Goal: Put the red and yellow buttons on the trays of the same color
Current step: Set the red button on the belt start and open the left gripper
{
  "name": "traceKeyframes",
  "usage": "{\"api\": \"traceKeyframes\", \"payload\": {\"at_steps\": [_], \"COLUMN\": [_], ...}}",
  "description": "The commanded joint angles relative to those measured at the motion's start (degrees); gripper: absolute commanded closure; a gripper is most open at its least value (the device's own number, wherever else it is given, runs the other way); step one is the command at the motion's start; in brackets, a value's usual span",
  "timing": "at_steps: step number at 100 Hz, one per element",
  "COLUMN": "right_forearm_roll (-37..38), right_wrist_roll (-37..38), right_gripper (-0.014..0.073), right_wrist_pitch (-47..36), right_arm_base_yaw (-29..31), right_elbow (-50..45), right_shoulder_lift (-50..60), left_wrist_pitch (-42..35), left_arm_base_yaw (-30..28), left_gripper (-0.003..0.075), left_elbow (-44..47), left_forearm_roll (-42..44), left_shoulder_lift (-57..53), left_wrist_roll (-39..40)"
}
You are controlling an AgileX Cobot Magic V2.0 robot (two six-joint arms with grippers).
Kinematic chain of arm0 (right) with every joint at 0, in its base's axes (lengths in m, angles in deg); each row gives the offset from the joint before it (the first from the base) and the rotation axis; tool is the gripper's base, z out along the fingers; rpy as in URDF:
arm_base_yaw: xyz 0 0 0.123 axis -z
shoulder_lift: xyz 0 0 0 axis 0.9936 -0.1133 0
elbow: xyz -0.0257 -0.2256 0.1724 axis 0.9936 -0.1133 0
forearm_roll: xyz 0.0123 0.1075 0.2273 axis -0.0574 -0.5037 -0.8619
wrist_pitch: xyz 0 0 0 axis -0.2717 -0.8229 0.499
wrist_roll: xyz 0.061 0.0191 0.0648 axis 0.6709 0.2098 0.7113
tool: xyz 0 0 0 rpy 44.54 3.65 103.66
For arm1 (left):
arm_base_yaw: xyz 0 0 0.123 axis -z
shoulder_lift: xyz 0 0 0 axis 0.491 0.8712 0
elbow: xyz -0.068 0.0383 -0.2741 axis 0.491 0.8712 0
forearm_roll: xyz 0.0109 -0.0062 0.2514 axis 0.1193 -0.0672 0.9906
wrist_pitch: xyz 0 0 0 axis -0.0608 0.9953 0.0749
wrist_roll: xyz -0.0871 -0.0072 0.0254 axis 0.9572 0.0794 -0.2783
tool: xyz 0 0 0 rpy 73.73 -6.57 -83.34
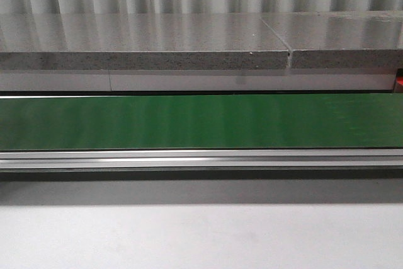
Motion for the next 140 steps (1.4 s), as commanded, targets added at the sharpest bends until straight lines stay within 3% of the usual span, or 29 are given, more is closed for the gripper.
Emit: {"api": "traceKeyframes", "payload": {"at_steps": [1,36,59,94,140], "right_forearm_roll": [-1.0,-1.0,-1.0,-1.0,-1.0], "right_wrist_roll": [-0.7,-0.7,-0.7,-0.7,-0.7], "right_gripper": [0.0612,0.0612,0.0612,0.0612,0.0612], "right_wrist_pitch": [-3.6,-3.5,-3.4,-3.3,-3.3], "right_arm_base_yaw": [-0.1,-0.1,-0.1,-0.1,-0.1], "right_elbow": [1.5,1.5,1.5,1.5,1.5], "right_shoulder_lift": [-0.5,-0.5,-0.5,-0.5,-0.5], "left_wrist_pitch": [-0.9,-1.6,-2.0,-0.6,4.8], "left_arm_base_yaw": [0.4,-0.1,-4.6,-9.5,-11.2], "left_gripper": [0.0121,0.0100,0.0100,0.0101,0.0101], "left_elbow": [-2.6,-9.6,-10.4,-11.6,-26.4], "left_forearm_roll": [-2.0,-2.9,-2.8,-4.3,-4.0], "left_shoulder_lift": [-2.3,-2.3,-1.2,6.5,21.5], "left_wrist_roll": [0.0,1.9,7.7,8.3,17.2]}}
